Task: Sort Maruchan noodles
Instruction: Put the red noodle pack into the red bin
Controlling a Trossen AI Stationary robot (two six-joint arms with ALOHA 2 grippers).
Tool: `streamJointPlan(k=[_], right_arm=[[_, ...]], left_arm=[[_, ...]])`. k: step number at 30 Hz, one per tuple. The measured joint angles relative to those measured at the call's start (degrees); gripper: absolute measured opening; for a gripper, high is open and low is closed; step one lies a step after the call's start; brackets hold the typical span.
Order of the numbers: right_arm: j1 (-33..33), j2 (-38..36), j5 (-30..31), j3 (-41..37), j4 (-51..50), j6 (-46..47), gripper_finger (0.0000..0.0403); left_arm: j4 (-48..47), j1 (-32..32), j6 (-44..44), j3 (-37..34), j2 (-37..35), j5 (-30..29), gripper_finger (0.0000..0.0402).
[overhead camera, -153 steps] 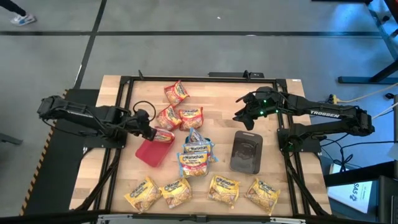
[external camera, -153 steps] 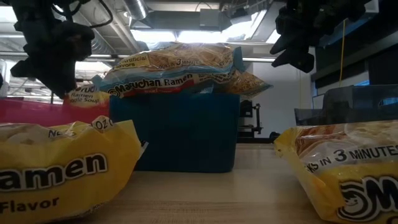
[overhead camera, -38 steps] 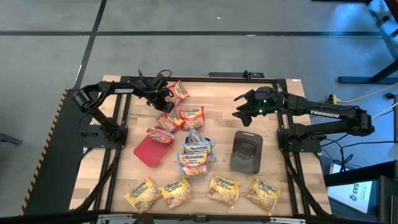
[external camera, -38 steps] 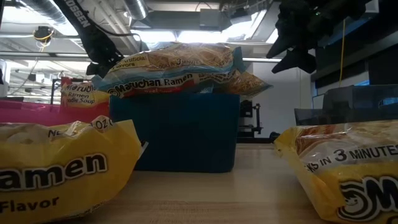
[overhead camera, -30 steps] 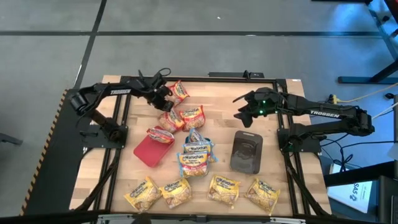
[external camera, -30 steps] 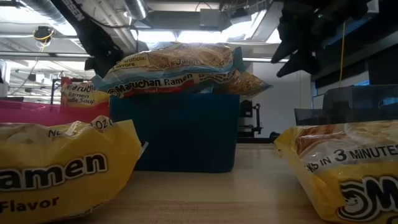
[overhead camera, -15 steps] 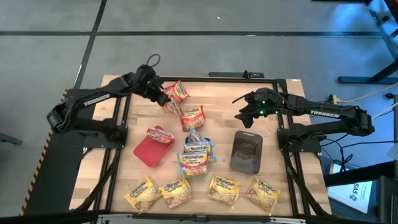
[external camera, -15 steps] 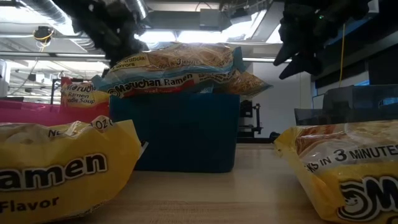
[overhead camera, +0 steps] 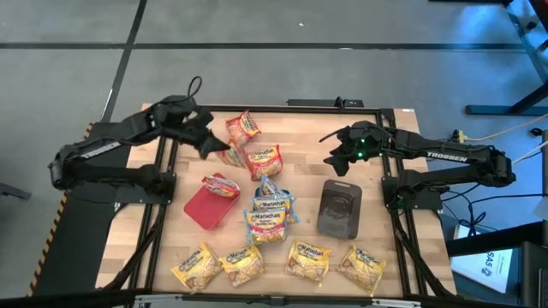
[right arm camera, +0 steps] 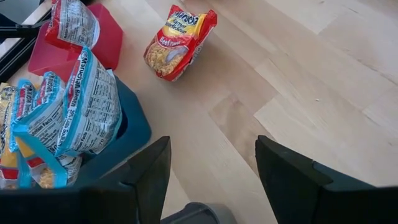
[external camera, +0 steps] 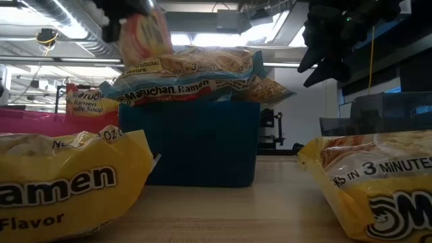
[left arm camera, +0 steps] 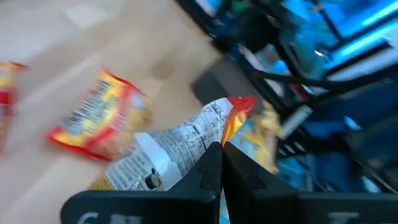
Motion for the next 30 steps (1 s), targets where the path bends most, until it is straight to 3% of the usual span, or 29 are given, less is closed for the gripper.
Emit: streamJointPlan(k=[8,17,30], right_arm=[[0.0,0.0,0.0,0.0,0.0,0.4,0.023],[0.0,0.0,-0.1,0.0,0.0,4.7,0.023],[0.0,0.0,-0.1,0.0,0.0,5.0,0.023]], left_arm=[[-12.7,-13.2,-10.0,0.3,-5.7,-5.1,0.0],[-19.4,-23.5,-15.8,-0.4,-7.8,-13.6,0.0],[-10.7,-30.8,-19.2,-8.3,-6.7,-21.2,0.0]])
